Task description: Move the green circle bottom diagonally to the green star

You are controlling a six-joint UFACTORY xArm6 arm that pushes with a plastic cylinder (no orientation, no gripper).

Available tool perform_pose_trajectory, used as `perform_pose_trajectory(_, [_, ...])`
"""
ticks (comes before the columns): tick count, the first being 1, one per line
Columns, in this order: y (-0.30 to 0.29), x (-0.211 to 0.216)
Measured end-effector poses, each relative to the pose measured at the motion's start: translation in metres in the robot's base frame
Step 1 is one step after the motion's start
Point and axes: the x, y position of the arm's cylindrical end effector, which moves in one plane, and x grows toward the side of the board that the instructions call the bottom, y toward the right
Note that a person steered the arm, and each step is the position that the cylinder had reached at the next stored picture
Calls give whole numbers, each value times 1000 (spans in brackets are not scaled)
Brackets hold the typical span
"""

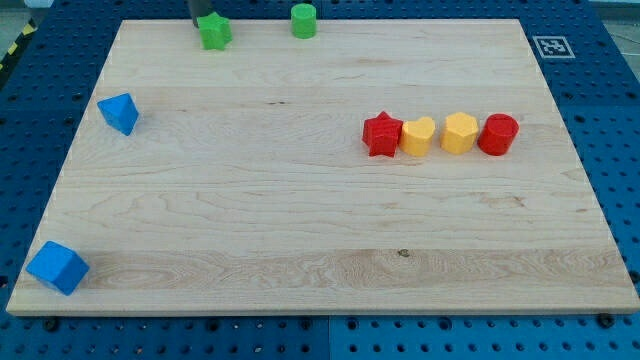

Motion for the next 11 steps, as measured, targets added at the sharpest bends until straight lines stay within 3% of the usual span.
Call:
perform_pose_trajectory(2, [0,50])
perform_pose_trajectory(4, [6,-2])
perform_pose_trajectory(6, [27,-14])
perform_pose_trajectory(11, [189,-11])
